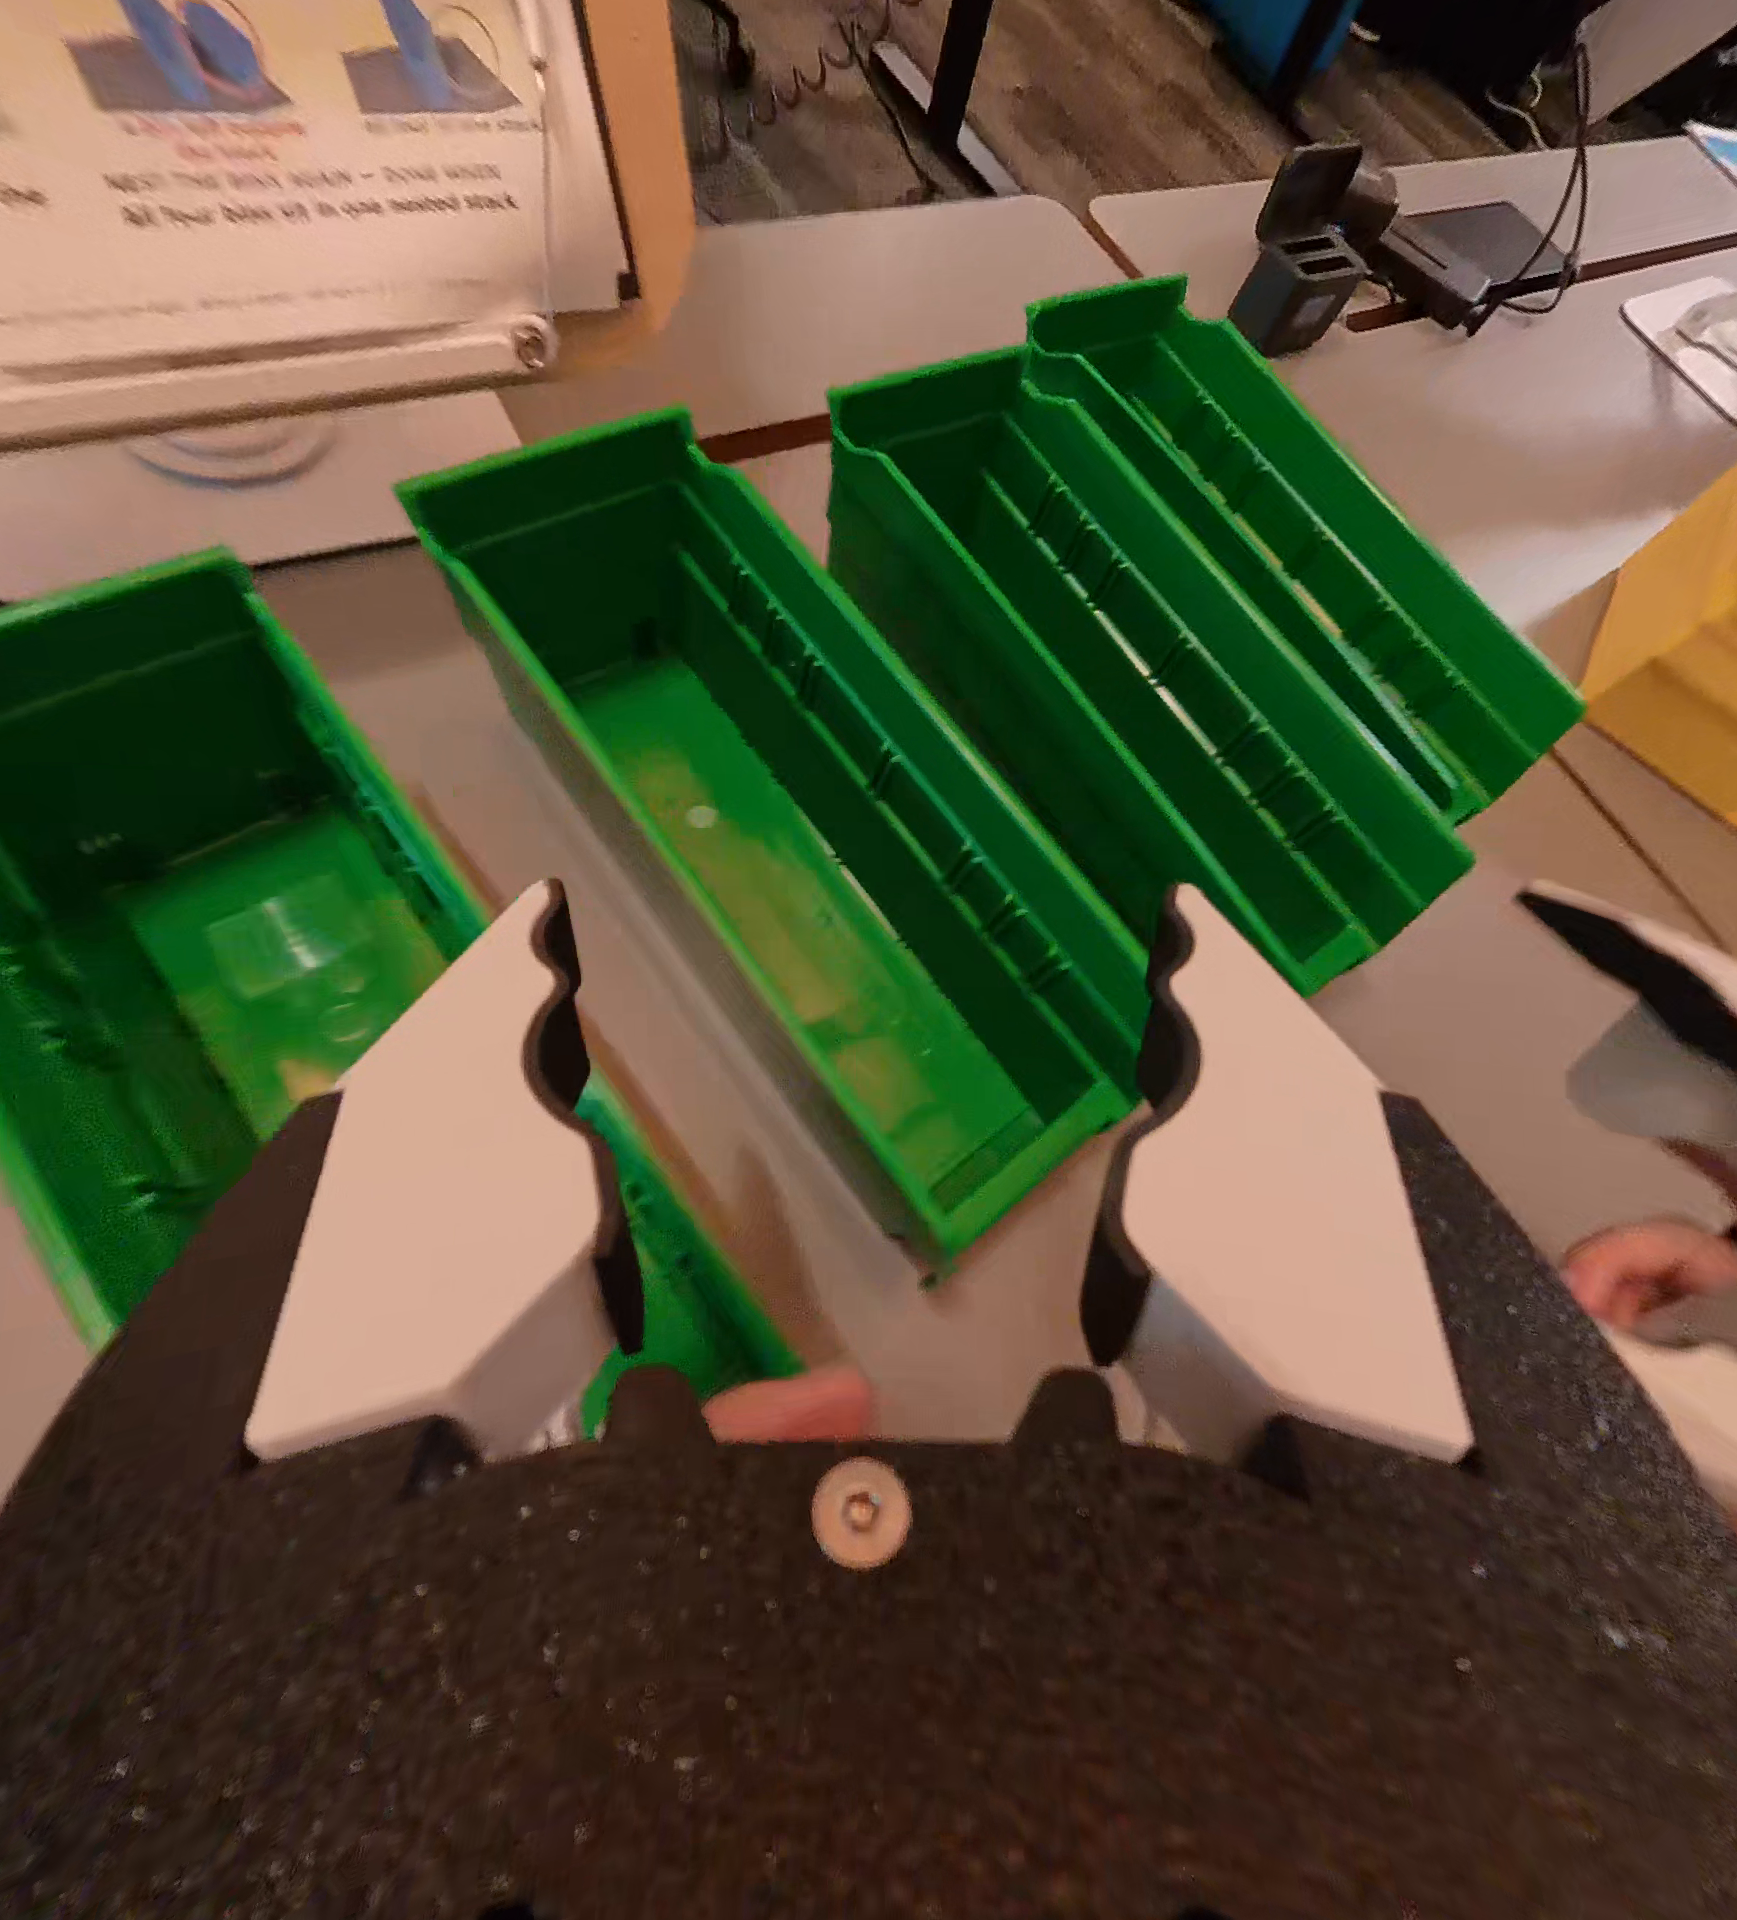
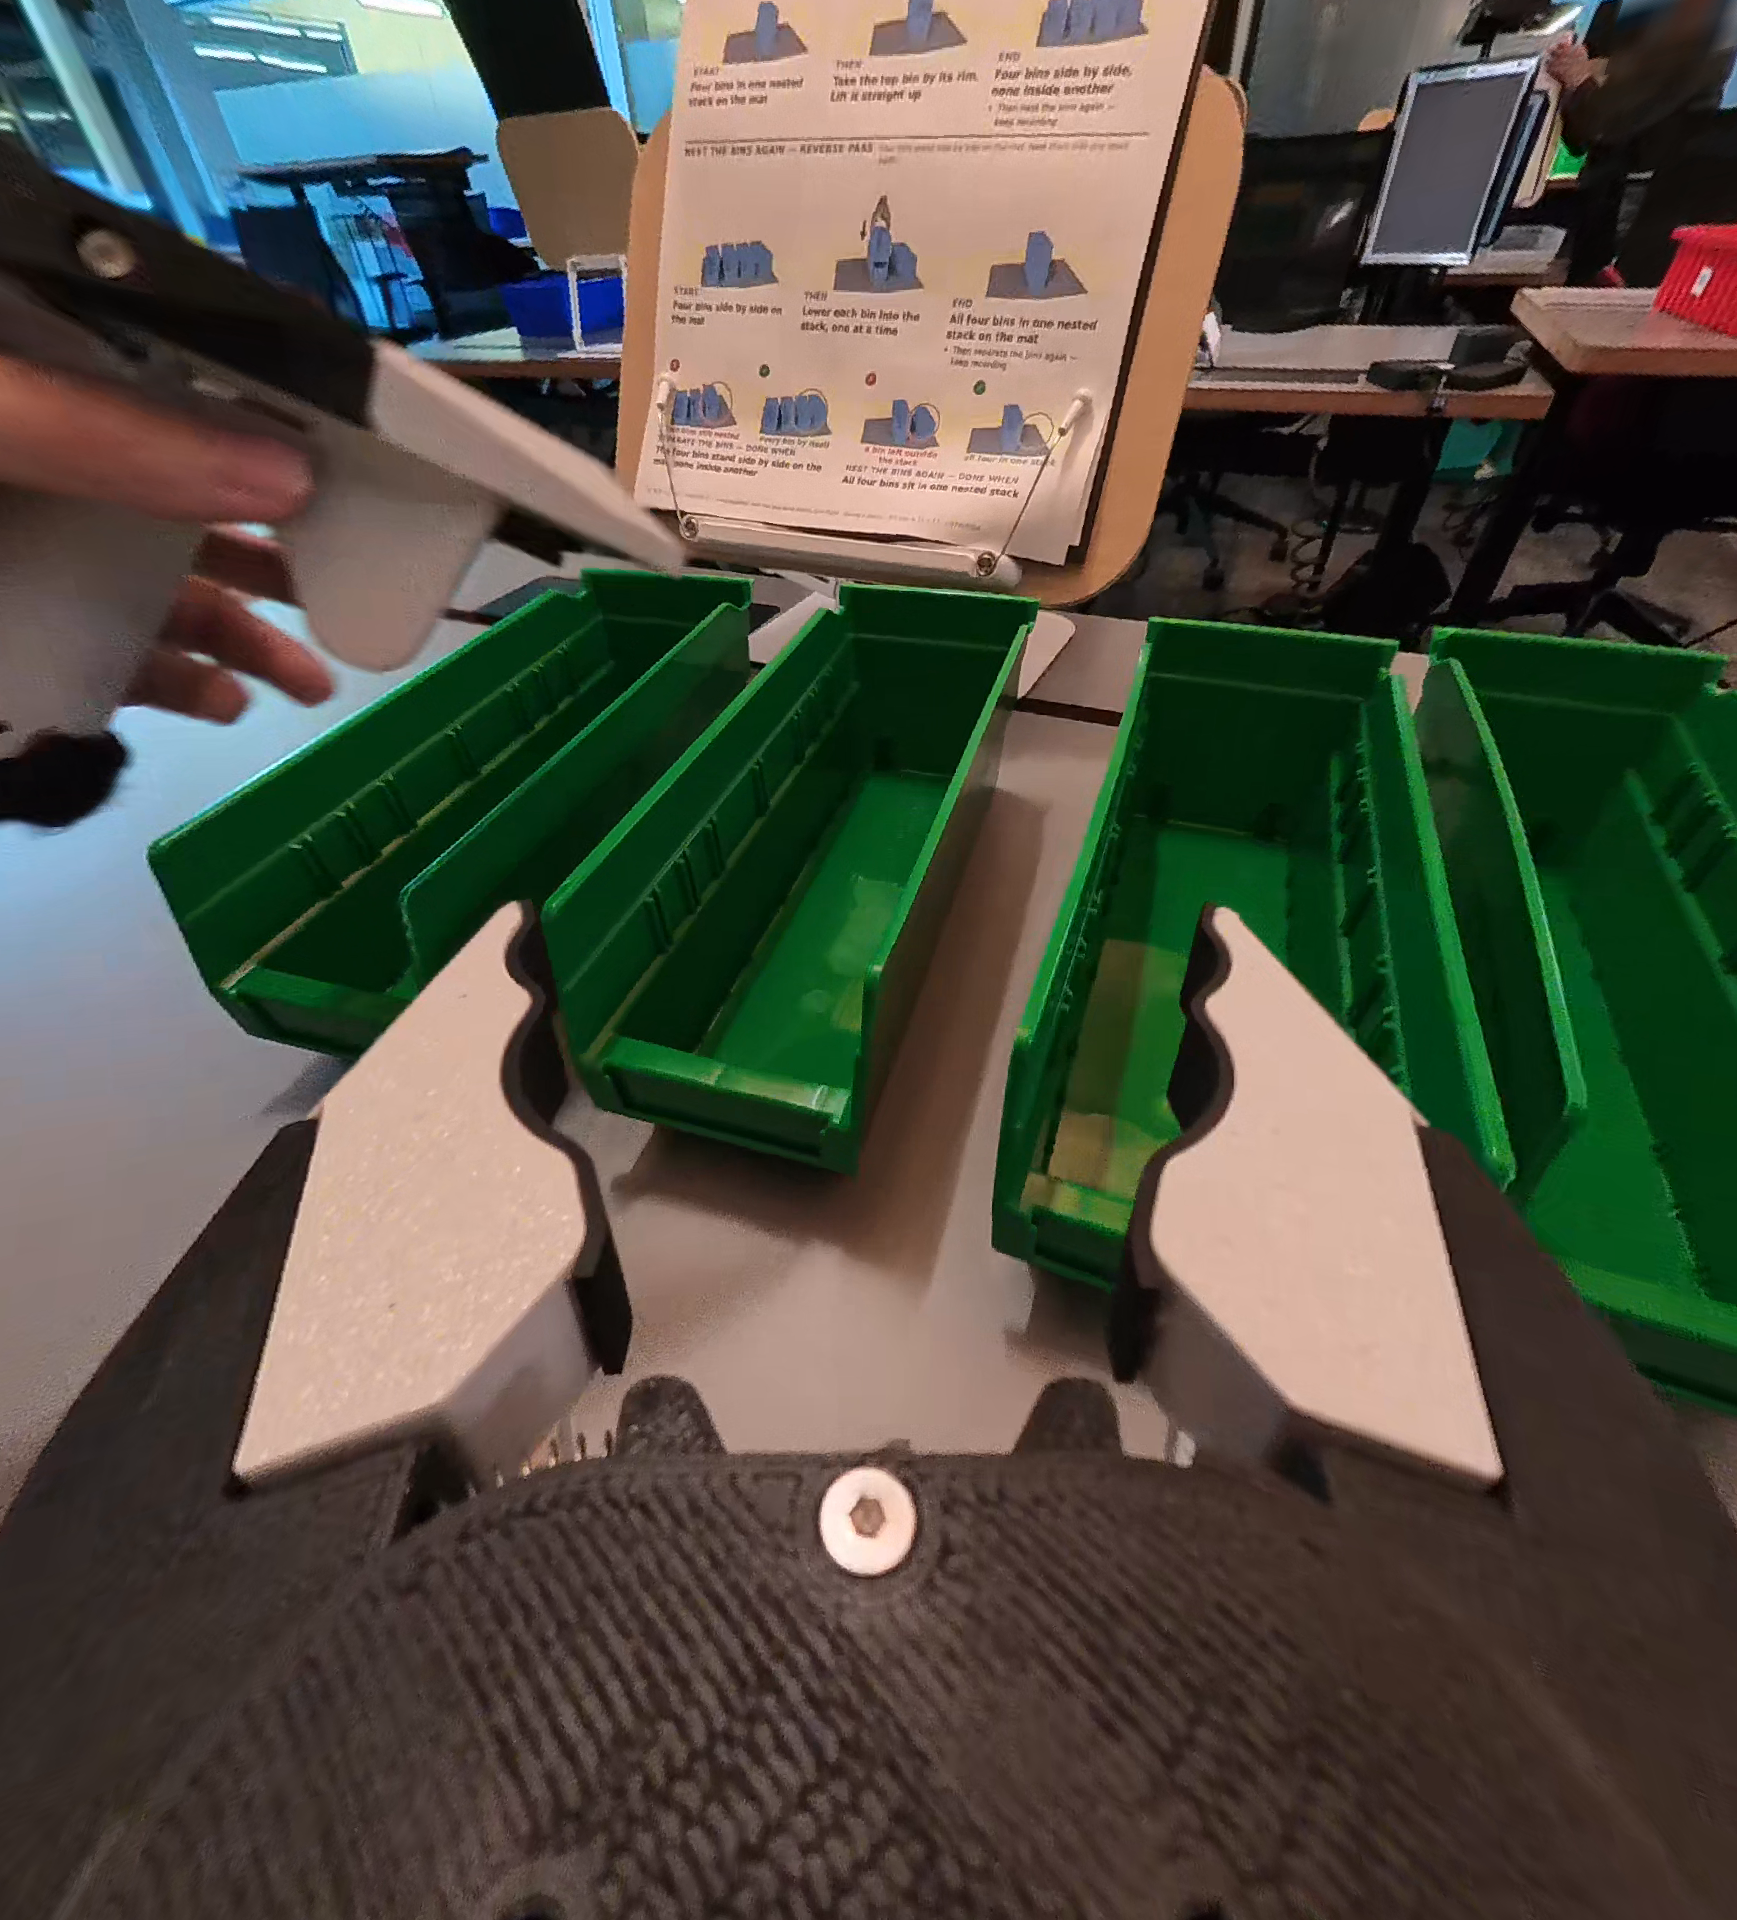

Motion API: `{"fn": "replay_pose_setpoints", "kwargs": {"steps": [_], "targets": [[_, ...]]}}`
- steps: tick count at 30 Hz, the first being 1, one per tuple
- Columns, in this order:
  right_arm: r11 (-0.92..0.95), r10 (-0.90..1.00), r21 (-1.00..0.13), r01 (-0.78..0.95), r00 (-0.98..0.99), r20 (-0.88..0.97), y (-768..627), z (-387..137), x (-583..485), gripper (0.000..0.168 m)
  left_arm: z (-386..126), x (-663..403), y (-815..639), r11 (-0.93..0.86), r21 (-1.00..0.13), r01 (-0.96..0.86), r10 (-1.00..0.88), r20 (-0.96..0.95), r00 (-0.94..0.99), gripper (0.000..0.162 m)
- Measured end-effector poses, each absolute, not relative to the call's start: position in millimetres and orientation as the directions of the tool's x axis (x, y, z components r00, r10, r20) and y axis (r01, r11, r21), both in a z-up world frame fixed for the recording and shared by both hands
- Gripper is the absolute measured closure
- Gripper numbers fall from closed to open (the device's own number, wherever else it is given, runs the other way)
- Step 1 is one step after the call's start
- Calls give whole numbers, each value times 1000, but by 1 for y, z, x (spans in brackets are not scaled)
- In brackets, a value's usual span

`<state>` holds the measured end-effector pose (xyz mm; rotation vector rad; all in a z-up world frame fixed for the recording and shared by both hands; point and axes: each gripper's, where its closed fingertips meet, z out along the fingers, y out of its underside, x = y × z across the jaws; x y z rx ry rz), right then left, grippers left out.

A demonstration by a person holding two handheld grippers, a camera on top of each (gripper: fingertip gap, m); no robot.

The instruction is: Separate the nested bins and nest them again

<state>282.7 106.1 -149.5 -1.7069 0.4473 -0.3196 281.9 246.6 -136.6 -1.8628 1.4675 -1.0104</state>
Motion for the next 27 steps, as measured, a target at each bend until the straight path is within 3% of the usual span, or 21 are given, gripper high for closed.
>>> {"fn": "replay_pose_setpoints", "kwargs": {"steps": [1, 5, 9, 15, 19, 27], "targets": [[-143, -468, -982, -124, 883, -43, 103, -151, 282, 49, -138, 290, 241, -272, -779, -565, -961, 247, 122, 54], [-123, -486, -984, -129, 872, -54, 89, -150, 282, 49, -150, 319, 222, -295, -703, -648, -952, 270, 141, 54], [-91, -478, -991, -102, 877, -46, 86, -133, 285, 48, -174, 347, 235, -405, -629, -663, -913, 235, 335, 53], [-101, -491, -991, -89, 871, -28, 78, -130, 292, 47, -209, 365, 248, -457, -536, -710, -876, 131, 465, 52], [-75, -502, -994, -85, 864, -35, 71, -124, 297, 51, -235, 369, 248, -556, -419, -718, -824, 168, 540, 63], [-86, -516, -989, -123, 854, -61, 66, -133, 306, 51, -259, 368, 244, -596, -240, -766, -802, 127, 584, 53]]}}
